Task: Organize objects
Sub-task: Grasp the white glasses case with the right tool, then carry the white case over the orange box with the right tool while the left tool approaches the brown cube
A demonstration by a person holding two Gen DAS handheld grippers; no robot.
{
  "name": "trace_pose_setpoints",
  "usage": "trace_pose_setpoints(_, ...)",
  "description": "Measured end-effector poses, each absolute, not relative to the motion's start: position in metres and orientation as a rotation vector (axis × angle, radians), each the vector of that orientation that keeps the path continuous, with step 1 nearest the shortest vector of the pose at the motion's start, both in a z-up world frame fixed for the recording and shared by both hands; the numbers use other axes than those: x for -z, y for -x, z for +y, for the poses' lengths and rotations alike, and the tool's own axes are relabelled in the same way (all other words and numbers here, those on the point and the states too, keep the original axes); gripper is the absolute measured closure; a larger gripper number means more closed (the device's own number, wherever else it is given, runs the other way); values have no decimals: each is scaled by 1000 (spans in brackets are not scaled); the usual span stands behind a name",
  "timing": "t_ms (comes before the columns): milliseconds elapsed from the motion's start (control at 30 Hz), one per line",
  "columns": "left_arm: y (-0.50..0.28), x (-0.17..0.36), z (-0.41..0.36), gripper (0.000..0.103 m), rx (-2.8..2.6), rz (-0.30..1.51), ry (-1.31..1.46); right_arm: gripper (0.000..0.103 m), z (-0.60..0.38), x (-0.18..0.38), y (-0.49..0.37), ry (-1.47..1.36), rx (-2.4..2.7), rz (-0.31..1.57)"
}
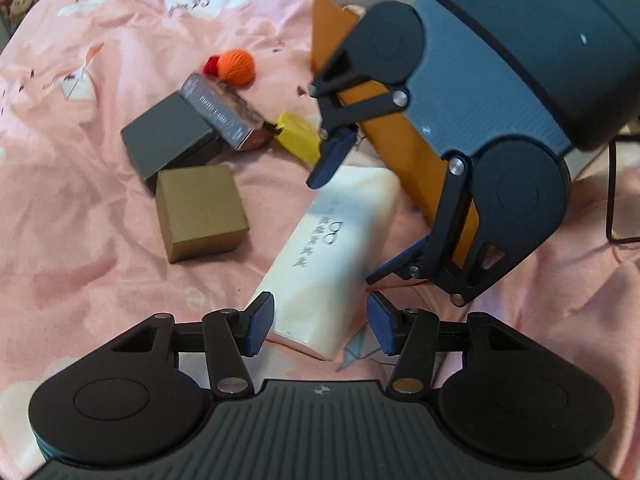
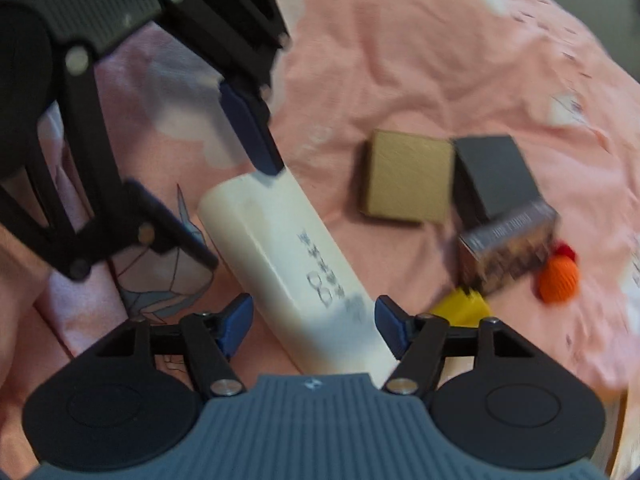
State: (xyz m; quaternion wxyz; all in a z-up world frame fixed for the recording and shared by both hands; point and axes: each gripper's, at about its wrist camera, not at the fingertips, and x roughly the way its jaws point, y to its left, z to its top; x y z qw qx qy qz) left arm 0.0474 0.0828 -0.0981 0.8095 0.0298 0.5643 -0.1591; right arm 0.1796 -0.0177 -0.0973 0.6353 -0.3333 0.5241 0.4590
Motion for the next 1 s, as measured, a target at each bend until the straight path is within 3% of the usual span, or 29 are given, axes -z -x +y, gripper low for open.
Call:
trace_pose_setpoints(167, -54, 109, 92, 41, 304, 1226, -19, 24, -3, 109, -201, 807, -1180, 1280)
trace_pose_setpoints(467, -60, 117, 101, 41, 304, 1206, 48, 28, 5, 137, -223, 721, -1306, 1425)
trace_pose_setpoints(1000, -58, 99, 95, 41, 178, 1116, 10, 34, 17, 120, -185, 860, -1099, 1296)
